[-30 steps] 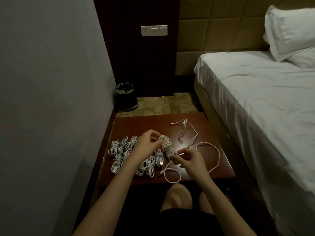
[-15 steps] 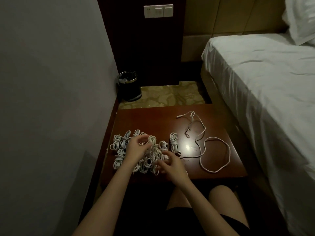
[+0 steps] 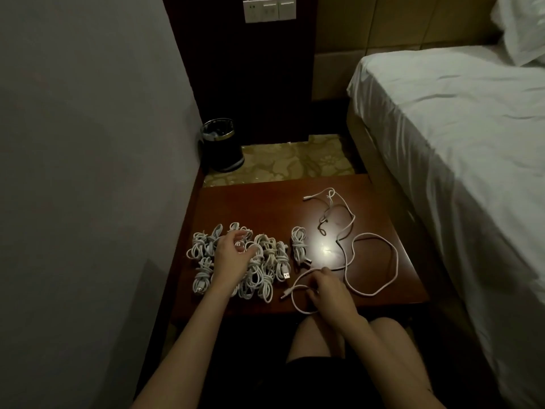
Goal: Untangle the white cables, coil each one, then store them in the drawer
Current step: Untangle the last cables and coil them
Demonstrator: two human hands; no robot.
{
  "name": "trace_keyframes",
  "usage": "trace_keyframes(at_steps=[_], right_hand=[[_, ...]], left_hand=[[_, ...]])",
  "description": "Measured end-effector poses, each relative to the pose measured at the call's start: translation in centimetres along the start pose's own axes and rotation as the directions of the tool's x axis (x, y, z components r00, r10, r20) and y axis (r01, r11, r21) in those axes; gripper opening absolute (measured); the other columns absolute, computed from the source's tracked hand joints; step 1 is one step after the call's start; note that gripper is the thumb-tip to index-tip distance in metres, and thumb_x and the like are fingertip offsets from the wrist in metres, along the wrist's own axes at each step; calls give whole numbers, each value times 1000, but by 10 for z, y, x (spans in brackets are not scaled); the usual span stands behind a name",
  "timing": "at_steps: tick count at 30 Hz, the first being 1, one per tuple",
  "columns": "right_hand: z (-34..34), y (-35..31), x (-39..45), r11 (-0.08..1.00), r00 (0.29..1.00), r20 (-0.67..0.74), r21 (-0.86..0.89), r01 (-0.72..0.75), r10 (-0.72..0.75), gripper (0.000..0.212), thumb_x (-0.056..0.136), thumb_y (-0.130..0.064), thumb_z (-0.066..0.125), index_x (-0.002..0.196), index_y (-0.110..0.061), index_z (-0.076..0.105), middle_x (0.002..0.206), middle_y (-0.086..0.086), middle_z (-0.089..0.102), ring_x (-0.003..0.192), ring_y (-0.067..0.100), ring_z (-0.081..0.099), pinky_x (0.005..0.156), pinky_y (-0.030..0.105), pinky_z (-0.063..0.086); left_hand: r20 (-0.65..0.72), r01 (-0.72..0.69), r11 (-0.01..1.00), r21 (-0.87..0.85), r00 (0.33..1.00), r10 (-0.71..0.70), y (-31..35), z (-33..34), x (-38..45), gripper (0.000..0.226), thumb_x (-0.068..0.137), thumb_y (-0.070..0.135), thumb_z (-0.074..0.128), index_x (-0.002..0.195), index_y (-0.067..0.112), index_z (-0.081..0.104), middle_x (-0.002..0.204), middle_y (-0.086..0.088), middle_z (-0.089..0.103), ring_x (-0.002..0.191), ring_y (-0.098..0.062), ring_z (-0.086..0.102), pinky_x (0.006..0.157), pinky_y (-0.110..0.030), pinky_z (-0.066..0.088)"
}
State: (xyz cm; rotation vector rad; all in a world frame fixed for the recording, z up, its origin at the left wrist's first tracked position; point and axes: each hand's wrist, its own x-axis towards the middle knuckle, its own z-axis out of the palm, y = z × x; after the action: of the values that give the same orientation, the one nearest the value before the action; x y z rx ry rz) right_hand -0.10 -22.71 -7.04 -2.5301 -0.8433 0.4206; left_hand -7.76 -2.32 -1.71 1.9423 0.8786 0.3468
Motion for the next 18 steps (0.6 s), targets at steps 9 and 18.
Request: trace_keyframes(at_steps=[9,18], right_hand=[[-62,-15,-10,945,989,-127,309,106,-70,5,87,-21,69,90,-24,69,80,-14,65,66,-3,54,59,10,39],[-119,-17,-26,693,995,-96,715,96,-39,20,87,-38,61,90,-19,69,78,-1,71,74,10,66,64,21,48]], left_hand=[[500,-324,937,127,837,221,50,25,-36,22,94,24,61,115,21,65,107,8,65,99,-5,60,81,-17,47],[483,-249,959,-133,829,282,87,27,-52,23,102,17,45,97,21,68,78,2,73,79,-28,67,77,-37,53]])
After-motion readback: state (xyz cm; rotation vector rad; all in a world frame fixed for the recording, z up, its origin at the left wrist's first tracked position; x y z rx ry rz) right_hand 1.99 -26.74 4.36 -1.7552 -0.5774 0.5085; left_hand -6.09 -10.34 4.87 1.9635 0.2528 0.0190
